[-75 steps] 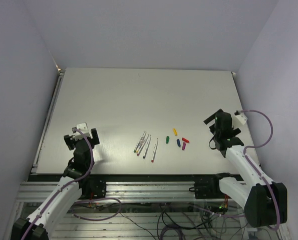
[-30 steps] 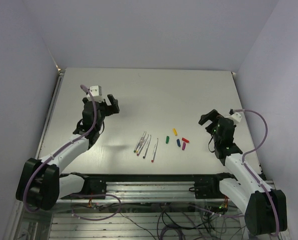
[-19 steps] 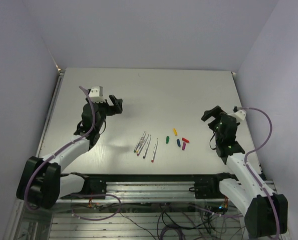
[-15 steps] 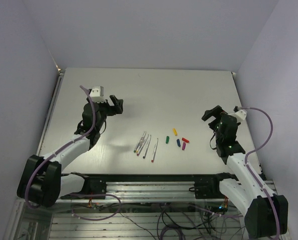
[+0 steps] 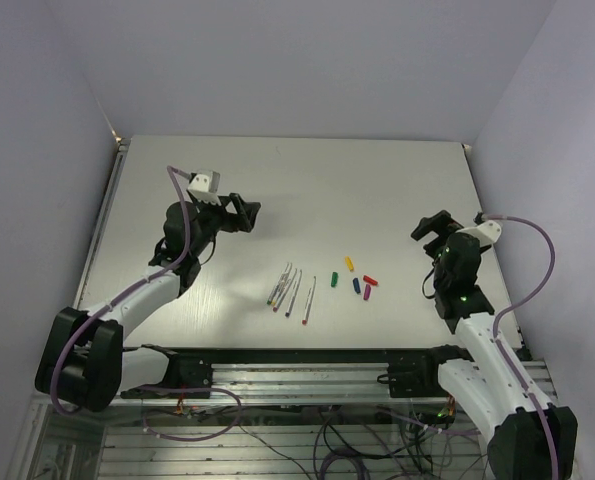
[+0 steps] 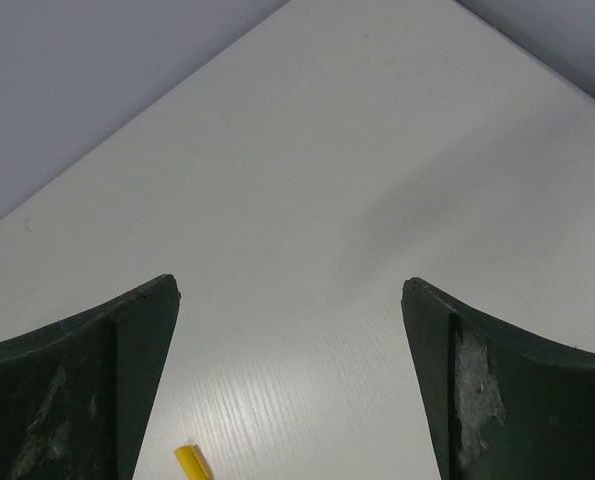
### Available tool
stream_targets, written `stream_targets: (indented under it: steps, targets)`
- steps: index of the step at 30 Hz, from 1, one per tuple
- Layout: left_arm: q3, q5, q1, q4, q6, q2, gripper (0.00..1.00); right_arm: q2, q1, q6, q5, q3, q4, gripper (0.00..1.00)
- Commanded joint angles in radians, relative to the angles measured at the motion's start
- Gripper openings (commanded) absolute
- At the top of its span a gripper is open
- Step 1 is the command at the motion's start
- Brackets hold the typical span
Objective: Insert the pens into the pen caps
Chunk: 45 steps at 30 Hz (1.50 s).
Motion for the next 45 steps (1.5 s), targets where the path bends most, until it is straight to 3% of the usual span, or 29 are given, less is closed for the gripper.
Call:
stream_targets:
  steps: [1,6,9,11,14,17,27,30,33,36,40,45]
  targets:
    - [0.065,0.079,0.006,0.065,-0.028,0.004,0.99,0.033,-0.002,-0.055,0.007,0.051,0.01,0.9]
    - [0.229,0.17,0.007,-0.102,-0.008,0.094,0.99,0.104,0.029,-0.087,-0.121,0.112,0.059,0.82]
    - [0.213,0.194,-0.001,-0.029,-0.02,0.099,0.98,0.147,0.118,-0.127,-0.152,0.16,0.099,0.85]
    - [0.212,0.109,-0.062,-0.09,0.05,0.075,0.96,0.187,0.231,-0.173,-0.077,0.197,0.101,0.87]
    - [0.26,-0.195,-0.247,-0.269,0.238,0.046,0.99,0.252,0.364,-0.217,0.018,0.235,0.104,0.89]
    - [0.249,-0.252,-0.306,-0.313,0.224,0.037,1.0,0.295,0.432,-0.208,0.029,0.248,0.117,0.9]
    - [0.119,-0.276,-0.307,-0.374,0.14,-0.026,1.0,0.265,0.426,-0.14,0.122,0.234,0.044,1.0]
    - [0.079,-0.296,-0.307,-0.363,0.135,-0.026,0.99,0.253,0.366,-0.113,0.09,0.25,-0.01,1.0]
    - [0.065,-0.298,-0.307,-0.382,0.138,-0.012,0.99,0.22,0.225,-0.086,-0.047,0.219,0.0,0.99]
    - [0.069,-0.289,-0.307,-0.411,0.127,0.016,0.98,0.166,0.089,-0.038,-0.129,0.171,0.02,0.83]
    - [0.067,-0.223,-0.307,-0.437,0.094,0.06,0.94,0.123,0.082,-0.071,-0.121,0.148,0.015,0.67]
    - [0.097,-0.224,-0.329,-0.558,0.067,0.108,0.89,0.122,0.084,-0.063,-0.13,0.132,-0.02,0.55]
